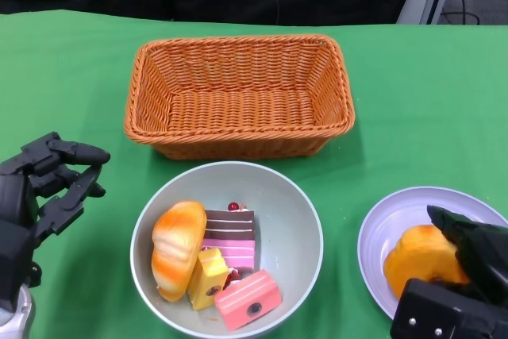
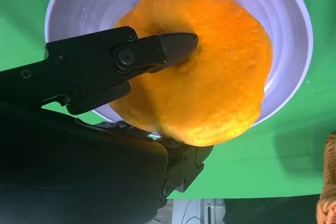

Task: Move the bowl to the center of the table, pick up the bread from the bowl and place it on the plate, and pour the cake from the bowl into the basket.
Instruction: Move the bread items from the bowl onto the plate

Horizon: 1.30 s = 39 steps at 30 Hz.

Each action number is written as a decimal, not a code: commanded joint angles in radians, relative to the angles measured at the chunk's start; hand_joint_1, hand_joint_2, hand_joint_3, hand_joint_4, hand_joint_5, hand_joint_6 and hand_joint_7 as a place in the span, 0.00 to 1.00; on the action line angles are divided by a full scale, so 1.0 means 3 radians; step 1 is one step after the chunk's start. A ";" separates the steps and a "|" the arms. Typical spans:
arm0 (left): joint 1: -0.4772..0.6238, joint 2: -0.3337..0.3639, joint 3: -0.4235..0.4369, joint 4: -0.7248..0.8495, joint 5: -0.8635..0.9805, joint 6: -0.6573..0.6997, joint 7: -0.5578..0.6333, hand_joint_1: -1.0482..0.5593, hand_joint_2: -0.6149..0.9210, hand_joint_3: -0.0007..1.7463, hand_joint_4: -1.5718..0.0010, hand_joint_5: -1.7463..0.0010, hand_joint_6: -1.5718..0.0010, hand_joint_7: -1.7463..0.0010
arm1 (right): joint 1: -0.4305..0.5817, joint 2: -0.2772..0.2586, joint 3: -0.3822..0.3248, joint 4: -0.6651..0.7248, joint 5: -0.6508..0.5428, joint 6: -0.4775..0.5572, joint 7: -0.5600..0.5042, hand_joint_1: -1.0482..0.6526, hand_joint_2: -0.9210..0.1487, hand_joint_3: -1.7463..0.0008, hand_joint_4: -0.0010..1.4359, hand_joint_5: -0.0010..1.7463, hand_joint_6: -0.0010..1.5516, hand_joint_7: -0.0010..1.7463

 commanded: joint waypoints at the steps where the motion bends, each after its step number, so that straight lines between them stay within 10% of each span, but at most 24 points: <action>1: 0.0046 0.0085 0.0027 -0.0023 -0.0035 0.0024 -0.0031 0.59 1.00 0.20 0.47 0.30 0.43 0.53 | 0.0090 0.0014 0.0030 0.0049 -0.0079 -0.0024 -0.0095 0.26 0.00 0.95 0.08 0.00 0.13 0.00; 17: 0.0054 0.0071 0.0025 -0.0046 -0.0040 0.0048 -0.0050 0.59 1.00 0.20 0.47 0.30 0.43 0.53 | 0.0102 0.0083 -0.0134 0.0514 0.0059 -0.0962 -0.1310 0.26 0.00 0.97 0.01 0.01 0.06 0.00; 23: 0.0057 0.0064 0.0026 -0.0057 -0.0050 0.0061 -0.0059 0.60 1.00 0.20 0.47 0.30 0.43 0.53 | 0.0072 0.0170 -0.0453 0.0647 0.0871 -0.1738 -0.1280 0.27 0.00 0.92 0.20 0.08 0.18 0.04; 29: 0.0071 0.0063 0.0016 -0.0090 -0.0041 0.0081 -0.0054 0.60 1.00 0.20 0.48 0.30 0.43 0.53 | 0.0111 0.0217 -0.0527 0.0458 0.1038 -0.1479 -0.0849 0.29 0.00 0.94 0.22 0.07 0.20 0.03; 31: 0.0086 0.0063 0.0005 -0.0119 -0.0021 0.0089 -0.0043 0.59 1.00 0.20 0.48 0.30 0.43 0.53 | 0.0125 0.0204 -0.0478 0.0350 0.0889 -0.1219 -0.0677 0.27 0.00 0.95 0.07 0.02 0.14 0.01; 39: 0.0113 0.0054 -0.0004 -0.0185 -0.0021 0.0158 -0.0036 0.59 1.00 0.19 0.48 0.30 0.43 0.53 | 0.0062 0.0151 -0.0280 0.0565 0.0189 -0.1076 -0.0932 0.24 0.00 0.96 0.00 0.00 0.03 0.00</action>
